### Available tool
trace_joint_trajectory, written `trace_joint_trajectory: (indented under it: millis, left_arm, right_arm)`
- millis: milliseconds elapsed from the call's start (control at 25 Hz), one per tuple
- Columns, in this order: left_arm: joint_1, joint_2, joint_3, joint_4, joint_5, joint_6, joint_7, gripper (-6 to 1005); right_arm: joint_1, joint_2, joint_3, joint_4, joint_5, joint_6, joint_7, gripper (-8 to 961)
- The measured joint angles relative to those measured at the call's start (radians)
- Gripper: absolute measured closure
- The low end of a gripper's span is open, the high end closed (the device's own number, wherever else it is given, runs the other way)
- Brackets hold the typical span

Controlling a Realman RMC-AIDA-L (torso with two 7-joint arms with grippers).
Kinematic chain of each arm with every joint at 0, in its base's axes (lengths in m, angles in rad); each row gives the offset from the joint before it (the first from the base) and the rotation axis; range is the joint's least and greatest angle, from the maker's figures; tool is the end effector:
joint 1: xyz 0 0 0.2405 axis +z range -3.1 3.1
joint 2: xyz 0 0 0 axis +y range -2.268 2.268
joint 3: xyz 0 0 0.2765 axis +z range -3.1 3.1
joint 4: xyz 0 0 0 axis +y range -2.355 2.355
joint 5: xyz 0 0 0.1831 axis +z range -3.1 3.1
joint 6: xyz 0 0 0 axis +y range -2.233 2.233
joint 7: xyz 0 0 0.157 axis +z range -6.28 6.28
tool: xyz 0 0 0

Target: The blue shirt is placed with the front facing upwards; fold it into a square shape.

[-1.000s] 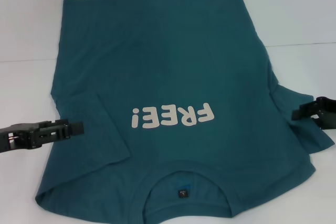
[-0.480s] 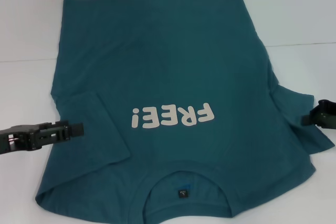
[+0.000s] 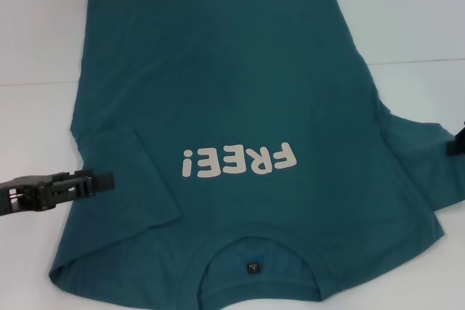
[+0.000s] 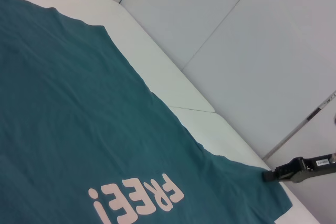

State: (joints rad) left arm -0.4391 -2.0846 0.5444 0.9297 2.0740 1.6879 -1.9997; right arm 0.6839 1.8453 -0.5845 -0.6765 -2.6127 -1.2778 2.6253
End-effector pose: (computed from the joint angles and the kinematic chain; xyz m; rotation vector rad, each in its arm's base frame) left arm -0.2759 0.3085 0.0298 -2.4553 -1.3173 -0.7669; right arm 0.3438 0.3916 0.0885 -1.8058 1.8080 0.1286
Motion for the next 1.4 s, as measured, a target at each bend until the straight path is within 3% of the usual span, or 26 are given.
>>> trace_joint_trajectory:
  millis: [200, 640, 800, 840, 880, 920, 1120, 1240, 1400]
  left_arm:
    - [0.005, 0.000, -0.002, 0.000, 0.000, -0.004, -0.009, 276]
    - [0.005, 0.000, -0.003, 0.000, 0.000, -0.010, -0.010, 277]
    - [0.005, 0.001, -0.003, 0.000, 0.000, -0.023, -0.011, 278]
    - [0.005, 0.001, -0.003, 0.000, 0.000, -0.027, -0.011, 278]
    - [0.005, 0.001, -0.003, -0.001, 0.000, -0.031, -0.011, 278]
    - [0.005, 0.002, -0.003, -0.001, 0.000, -0.036, -0.012, 278]
    - [0.006, 0.002, -0.003, -0.002, 0.000, -0.050, -0.015, 277]
    - [0.006, 0.003, -0.003, -0.003, 0.000, -0.059, -0.018, 277]
    - [0.006, 0.005, -0.004, -0.009, 0.000, -0.068, -0.025, 276]
  right_arm:
    - [0.032, -0.004, 0.000, -0.055, -0.075, -0.019, 0.026, 918]
    - [0.122, 0.016, -0.087, -0.177, -0.171, -0.080, 0.071, 897]
    - [0.164, 0.045, -0.134, -0.178, -0.168, -0.132, 0.068, 889]
    - [0.175, 0.057, -0.150, -0.175, -0.168, -0.143, 0.066, 887]
    - [0.194, 0.083, -0.188, -0.172, -0.168, -0.151, 0.063, 885]
    - [0.194, 0.083, -0.188, -0.172, -0.168, -0.151, 0.063, 883]
    - [0.234, 0.141, -0.278, -0.169, -0.170, -0.147, 0.065, 873]
    - [0.250, 0.156, -0.293, -0.163, -0.170, -0.138, 0.067, 867]
    - [0.256, 0.159, -0.295, -0.133, -0.171, -0.116, 0.071, 860]
